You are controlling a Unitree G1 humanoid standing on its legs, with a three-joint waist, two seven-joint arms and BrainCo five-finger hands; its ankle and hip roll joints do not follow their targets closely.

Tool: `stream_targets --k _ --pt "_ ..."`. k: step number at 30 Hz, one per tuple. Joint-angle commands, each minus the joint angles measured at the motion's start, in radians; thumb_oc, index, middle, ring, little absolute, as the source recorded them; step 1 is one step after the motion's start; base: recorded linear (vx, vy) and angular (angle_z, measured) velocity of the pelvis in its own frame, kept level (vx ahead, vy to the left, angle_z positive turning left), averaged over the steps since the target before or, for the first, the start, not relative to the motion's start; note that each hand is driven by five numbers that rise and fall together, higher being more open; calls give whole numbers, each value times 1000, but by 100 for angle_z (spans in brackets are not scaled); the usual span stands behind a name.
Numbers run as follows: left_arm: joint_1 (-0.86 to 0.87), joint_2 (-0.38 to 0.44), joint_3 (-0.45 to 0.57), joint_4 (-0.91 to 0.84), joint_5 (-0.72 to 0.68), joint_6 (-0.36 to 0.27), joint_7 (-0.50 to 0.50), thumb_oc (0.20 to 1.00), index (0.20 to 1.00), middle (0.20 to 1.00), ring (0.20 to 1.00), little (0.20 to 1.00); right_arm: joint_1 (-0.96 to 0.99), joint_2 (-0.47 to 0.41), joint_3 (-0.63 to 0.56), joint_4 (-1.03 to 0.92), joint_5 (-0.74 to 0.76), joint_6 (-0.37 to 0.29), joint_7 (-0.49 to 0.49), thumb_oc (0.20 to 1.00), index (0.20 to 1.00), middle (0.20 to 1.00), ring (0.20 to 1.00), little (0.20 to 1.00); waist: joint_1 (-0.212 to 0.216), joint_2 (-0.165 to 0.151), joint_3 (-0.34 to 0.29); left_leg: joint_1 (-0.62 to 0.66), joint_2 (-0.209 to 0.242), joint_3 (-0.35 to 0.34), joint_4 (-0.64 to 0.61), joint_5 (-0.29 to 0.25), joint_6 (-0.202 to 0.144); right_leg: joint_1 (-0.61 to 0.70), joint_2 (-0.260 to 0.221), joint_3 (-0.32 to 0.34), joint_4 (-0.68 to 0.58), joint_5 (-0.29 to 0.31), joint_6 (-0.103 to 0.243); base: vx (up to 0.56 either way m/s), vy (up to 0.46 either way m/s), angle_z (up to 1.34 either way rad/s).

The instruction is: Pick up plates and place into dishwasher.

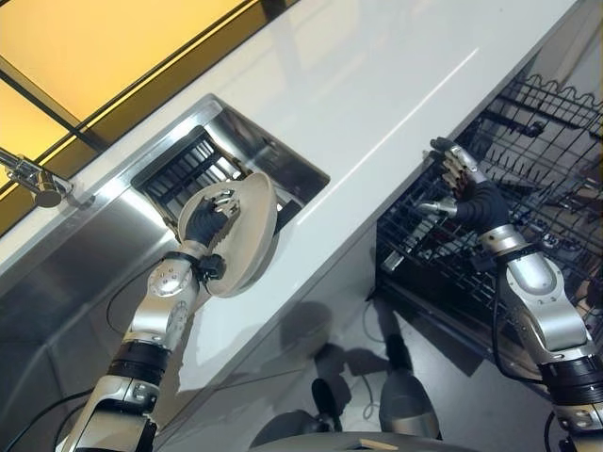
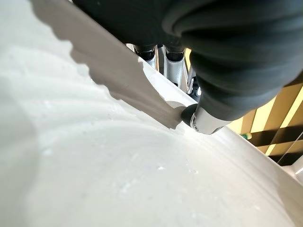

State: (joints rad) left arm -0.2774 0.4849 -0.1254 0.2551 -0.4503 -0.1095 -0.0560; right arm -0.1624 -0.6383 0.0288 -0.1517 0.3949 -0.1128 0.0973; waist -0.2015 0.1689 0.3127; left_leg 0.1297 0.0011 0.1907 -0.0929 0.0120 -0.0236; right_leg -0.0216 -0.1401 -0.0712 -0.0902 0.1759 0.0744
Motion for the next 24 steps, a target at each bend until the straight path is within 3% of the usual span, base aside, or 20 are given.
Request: stream_targets --k 1,12,16,20,24 --pt "-19 44 39 -39 -17 -79 39 200 200 200 200 200 -1 39 8 -59 -1 -88 7 1000 1000 1000 1000 1000 32 -87 -98 -30 44 -2 23 -28 -45 6 -113 60 100 -146 105 0 -50 3" --pt "-2 20 112 -113 -75 -164 132 200 200 200 200 200 9 85 11 -57 -25 -129 23 1000 1000 1000 1000 1000 65 -126 -152 -7 58 -11 17 -46 -46 53 -101 28 69 -150 104 11 -68 2" --pt "7 11 165 -170 -84 -223 186 200 200 200 200 200 19 99 3 -67 -41 -150 15 1000 1000 1000 1000 1000 77 -138 -174 4 66 -16 15 -51 -49 73 -94 16 58 -154 102 16 -70 6" --pt "9 17 210 -241 -67 -294 256 200 200 200 200 200 -10 94 1 -102 -59 -155 -31 1000 1000 1000 1000 1000 95 -150 -199 10 74 -21 12 -54 -52 90 -85 2 47 -156 101 11 -85 9" --pt "7 23 229 -291 -25 -310 288 200 200 200 200 200 -51 82 -6 -144 -75 -145 -72 1000 1000 1000 1000 1000 114 -165 -225 14 81 -28 10 -59 -55 108 -77 -13 35 -159 101 5 -88 1"
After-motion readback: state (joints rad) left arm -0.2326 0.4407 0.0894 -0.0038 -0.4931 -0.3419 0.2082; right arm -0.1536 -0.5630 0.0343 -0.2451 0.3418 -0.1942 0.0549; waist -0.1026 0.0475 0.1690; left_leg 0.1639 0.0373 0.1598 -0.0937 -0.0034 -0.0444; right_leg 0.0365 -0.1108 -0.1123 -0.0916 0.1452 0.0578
